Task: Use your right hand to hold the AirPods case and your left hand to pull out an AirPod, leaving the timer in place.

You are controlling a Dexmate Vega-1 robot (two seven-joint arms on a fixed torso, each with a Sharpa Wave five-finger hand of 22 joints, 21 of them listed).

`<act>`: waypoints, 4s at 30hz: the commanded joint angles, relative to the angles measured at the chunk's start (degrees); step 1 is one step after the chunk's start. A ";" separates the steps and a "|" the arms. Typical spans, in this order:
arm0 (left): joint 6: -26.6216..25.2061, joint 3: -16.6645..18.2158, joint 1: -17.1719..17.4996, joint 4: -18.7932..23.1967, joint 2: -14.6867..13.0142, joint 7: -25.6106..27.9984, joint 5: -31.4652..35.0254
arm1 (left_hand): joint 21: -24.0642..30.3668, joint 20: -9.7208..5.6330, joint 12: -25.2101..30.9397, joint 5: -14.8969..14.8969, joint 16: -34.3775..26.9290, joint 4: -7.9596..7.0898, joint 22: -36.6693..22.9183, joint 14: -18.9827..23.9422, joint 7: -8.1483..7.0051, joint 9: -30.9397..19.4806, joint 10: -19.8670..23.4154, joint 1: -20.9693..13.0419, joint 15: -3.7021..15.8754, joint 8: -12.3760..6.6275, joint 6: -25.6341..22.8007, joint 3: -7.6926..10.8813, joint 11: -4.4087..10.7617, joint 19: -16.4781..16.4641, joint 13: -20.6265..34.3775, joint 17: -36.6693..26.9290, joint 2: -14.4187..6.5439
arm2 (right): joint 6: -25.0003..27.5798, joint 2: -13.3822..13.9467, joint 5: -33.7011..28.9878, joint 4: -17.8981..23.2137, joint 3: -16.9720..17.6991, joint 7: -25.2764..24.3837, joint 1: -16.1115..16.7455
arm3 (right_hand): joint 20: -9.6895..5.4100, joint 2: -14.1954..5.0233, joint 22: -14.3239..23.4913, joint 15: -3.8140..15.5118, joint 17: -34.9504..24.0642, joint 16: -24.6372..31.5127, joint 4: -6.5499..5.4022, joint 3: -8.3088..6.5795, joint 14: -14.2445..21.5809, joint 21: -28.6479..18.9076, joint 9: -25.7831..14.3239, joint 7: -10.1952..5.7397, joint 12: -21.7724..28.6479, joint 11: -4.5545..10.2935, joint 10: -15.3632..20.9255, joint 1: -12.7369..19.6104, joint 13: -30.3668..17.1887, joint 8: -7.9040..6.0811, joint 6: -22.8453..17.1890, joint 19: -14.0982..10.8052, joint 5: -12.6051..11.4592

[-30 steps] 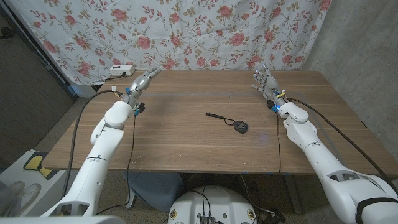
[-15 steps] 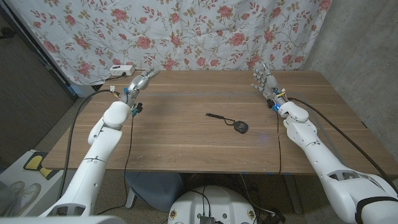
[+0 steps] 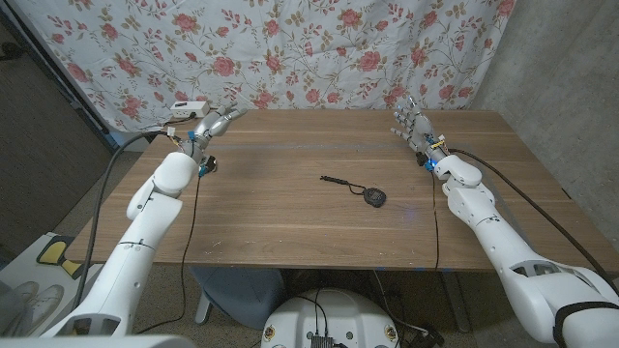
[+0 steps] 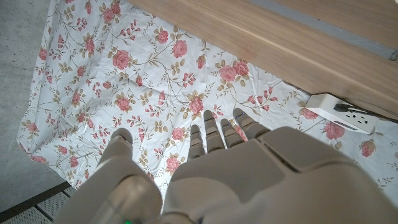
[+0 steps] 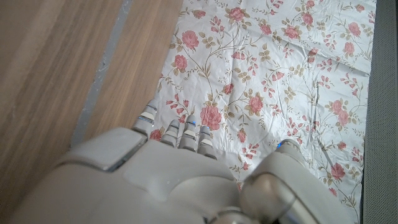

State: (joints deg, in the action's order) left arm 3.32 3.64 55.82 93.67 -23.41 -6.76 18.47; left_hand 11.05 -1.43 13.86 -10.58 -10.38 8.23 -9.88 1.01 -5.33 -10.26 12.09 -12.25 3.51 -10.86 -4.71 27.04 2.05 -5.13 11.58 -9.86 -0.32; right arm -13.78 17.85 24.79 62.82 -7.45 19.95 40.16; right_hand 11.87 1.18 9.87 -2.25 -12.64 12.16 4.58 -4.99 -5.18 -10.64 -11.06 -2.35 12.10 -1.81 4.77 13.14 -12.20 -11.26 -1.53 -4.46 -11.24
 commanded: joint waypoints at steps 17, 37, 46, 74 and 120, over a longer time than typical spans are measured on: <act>0.17 -2.63 0.07 0.25 -4.67 3.91 6.35 | -0.30 -0.44 -1.59 -0.36 0.06 1.01 -0.06 -2.24 -3.70 -0.30 -4.64 -2.99 0.41 1.43 19.54 -2.10 1.60 1.14 0.74 -0.34 5.11 | -0.58 -0.29 -0.05 -3.62 -0.32 1.08 -2.08 | 0.17 -0.48 0.13 -0.12 -0.13 0.30 0.50 0.18 0.09 -0.31 -0.14 -0.24 0.16 0.10 0.14 0.31 -0.14 -0.42 -0.50 -0.22 0.06; -1.68 -4.35 -0.70 2.09 -8.39 3.18 8.81 | -0.15 -0.86 -0.39 -1.08 -0.27 2.10 0.07 -2.19 2.84 -0.24 -3.36 -10.79 0.92 -0.05 24.70 -1.01 3.18 0.74 1.51 -0.35 5.91 | -1.60 -1.03 0.11 -5.98 -0.39 1.41 -2.90 | 0.19 -0.60 0.13 -0.14 -0.11 0.33 0.59 0.17 0.05 -0.31 -0.14 -0.28 0.14 0.15 0.15 0.39 -0.15 -0.38 -0.46 -0.18 0.05; -2.98 -5.48 -0.25 3.51 -10.90 1.40 10.85 | -0.23 -0.78 0.00 -1.10 -0.23 2.06 0.07 -2.27 3.72 -0.19 -2.77 -13.11 0.78 -0.31 24.89 -0.65 3.38 0.85 1.81 -0.34 5.93 | -1.93 -0.93 0.17 -5.50 -0.14 1.17 -2.54 | 0.19 -0.68 0.13 -0.14 -0.09 0.35 0.64 0.16 0.06 -0.31 -0.14 -0.29 0.13 0.08 0.17 0.44 -0.16 -0.37 -0.45 -0.15 0.04; -5.89 -7.65 1.00 8.31 -19.97 2.15 21.42 | -0.30 -0.49 0.42 -1.00 -0.22 1.85 0.03 -2.53 2.93 -0.15 -2.27 -16.72 0.72 -0.78 24.51 -0.28 4.06 1.24 2.19 -0.34 6.00 | -4.58 -1.12 0.56 -6.55 -0.07 3.24 -2.77 | 0.21 -0.94 0.12 -0.10 0.00 0.25 1.00 -0.03 -0.28 -0.21 -0.14 -0.59 -0.07 0.34 -0.37 0.97 -0.16 -0.33 -0.36 0.26 0.10; -5.68 -7.38 -0.02 9.02 -29.12 -6.07 20.48 | -0.68 -0.30 1.40 -0.66 0.33 1.04 0.03 -4.15 4.94 -0.10 -1.52 -22.28 0.53 -1.17 19.03 -0.10 4.51 2.22 3.05 -0.28 4.21 | -4.42 -0.84 0.55 -4.89 -1.23 6.39 -2.96 | 0.00 -0.97 0.11 0.74 0.03 0.06 1.16 0.12 -1.19 -0.13 -0.10 -0.85 -0.23 0.61 -0.89 0.84 -0.13 -0.13 0.17 0.82 0.28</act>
State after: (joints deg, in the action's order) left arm -3.63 -3.94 56.46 103.24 -49.74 -9.87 39.84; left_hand 10.58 -1.84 15.46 -11.23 -10.16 9.46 -9.88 -2.40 0.09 -10.25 11.20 -33.68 3.98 -12.34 9.91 26.69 6.56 -3.42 14.49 -10.00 3.89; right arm -19.48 16.42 26.50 55.86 -8.08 27.82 36.25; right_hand 11.55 0.12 9.88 -1.63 -12.52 12.16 5.53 -5.14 -5.79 -10.64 -11.06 -2.87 12.10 -1.30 4.25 14.19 -12.20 -11.26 -1.62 -4.14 -11.01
